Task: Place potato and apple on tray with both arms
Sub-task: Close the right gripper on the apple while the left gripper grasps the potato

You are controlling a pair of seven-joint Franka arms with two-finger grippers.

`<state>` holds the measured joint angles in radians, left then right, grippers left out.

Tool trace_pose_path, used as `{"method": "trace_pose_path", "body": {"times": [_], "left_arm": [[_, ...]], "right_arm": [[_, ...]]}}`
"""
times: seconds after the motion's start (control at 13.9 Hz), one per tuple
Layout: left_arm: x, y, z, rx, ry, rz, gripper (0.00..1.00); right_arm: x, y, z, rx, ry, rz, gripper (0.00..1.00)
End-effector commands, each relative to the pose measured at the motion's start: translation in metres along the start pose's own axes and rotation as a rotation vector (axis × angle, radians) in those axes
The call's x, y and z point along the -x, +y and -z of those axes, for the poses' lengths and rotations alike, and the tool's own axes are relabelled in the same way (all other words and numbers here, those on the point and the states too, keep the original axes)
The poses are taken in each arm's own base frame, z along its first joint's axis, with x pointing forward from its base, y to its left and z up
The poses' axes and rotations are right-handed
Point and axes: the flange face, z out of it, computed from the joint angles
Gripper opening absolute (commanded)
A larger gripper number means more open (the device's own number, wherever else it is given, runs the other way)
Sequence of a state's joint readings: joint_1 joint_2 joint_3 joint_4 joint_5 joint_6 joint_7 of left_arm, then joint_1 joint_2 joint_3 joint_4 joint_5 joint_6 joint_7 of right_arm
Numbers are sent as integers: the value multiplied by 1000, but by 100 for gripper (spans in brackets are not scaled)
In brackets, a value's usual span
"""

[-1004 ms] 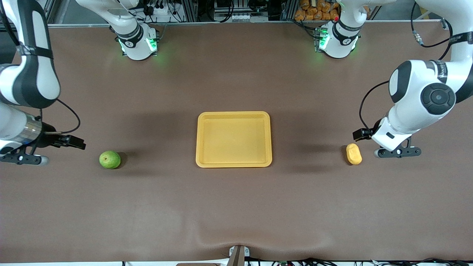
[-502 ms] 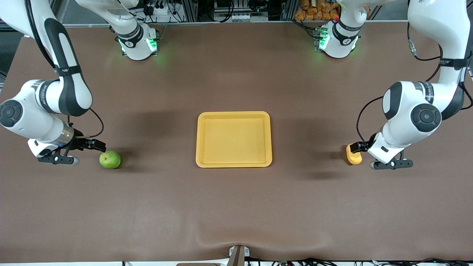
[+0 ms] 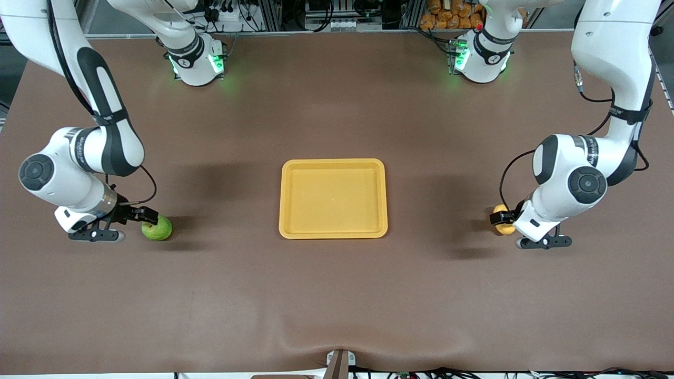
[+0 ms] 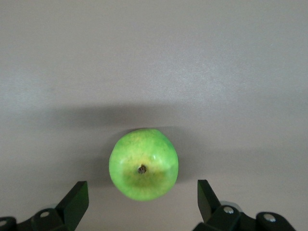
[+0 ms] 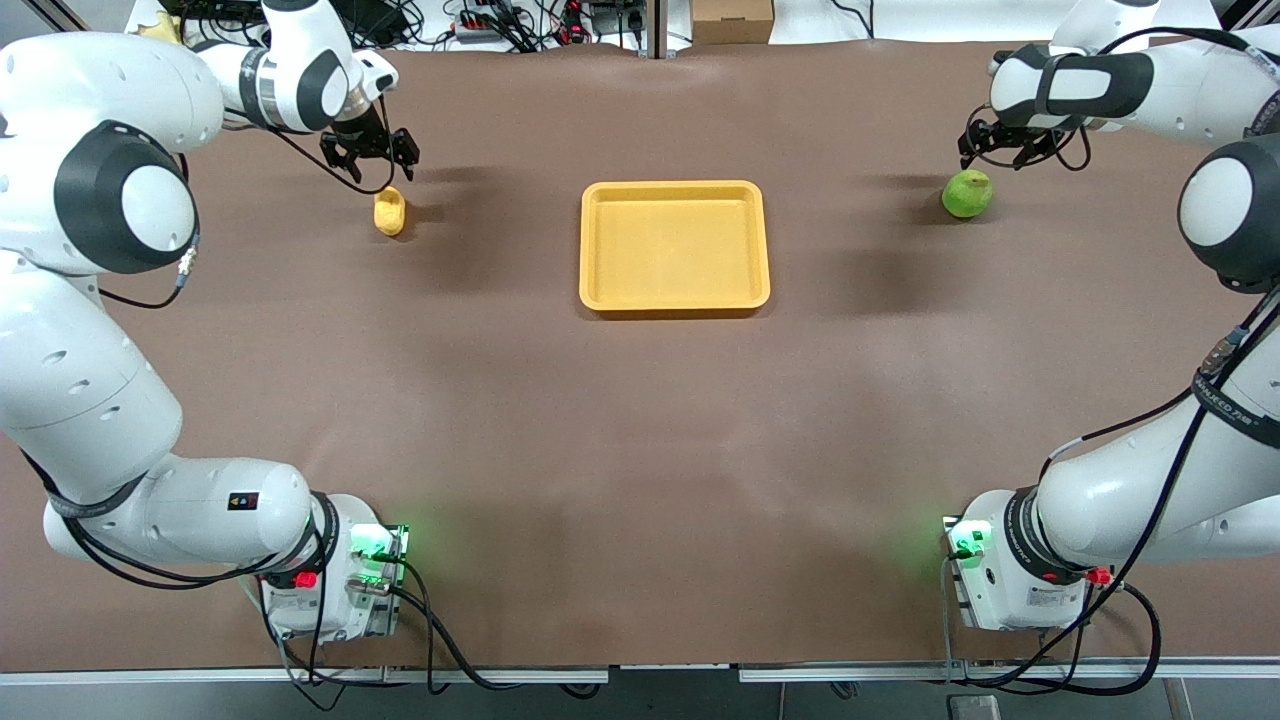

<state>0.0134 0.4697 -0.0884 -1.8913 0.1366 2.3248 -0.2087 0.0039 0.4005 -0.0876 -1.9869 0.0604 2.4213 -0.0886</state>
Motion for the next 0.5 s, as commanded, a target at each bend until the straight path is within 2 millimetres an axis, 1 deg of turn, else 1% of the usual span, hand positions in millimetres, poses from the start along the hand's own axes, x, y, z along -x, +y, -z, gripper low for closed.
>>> {"method": "trace_pose_path", "body": {"times": [0.0, 0.07, 0.36, 0.43], "left_arm": [[-1, -2, -10, -14, -2, 4, 97], [-1, -2, -15, -15, -10, 4, 96], [0, -7, -31, -29, -28, -2, 93], [0, -7, -33, -30, -31, -1, 93]], "right_arm": [[0, 2, -16, 6, -2, 6, 100], [1, 0, -22, 5, -9, 4, 100], [3, 4, -58, 13, -8, -4, 100], [4, 4, -61, 13, -14, -3, 59]]}}
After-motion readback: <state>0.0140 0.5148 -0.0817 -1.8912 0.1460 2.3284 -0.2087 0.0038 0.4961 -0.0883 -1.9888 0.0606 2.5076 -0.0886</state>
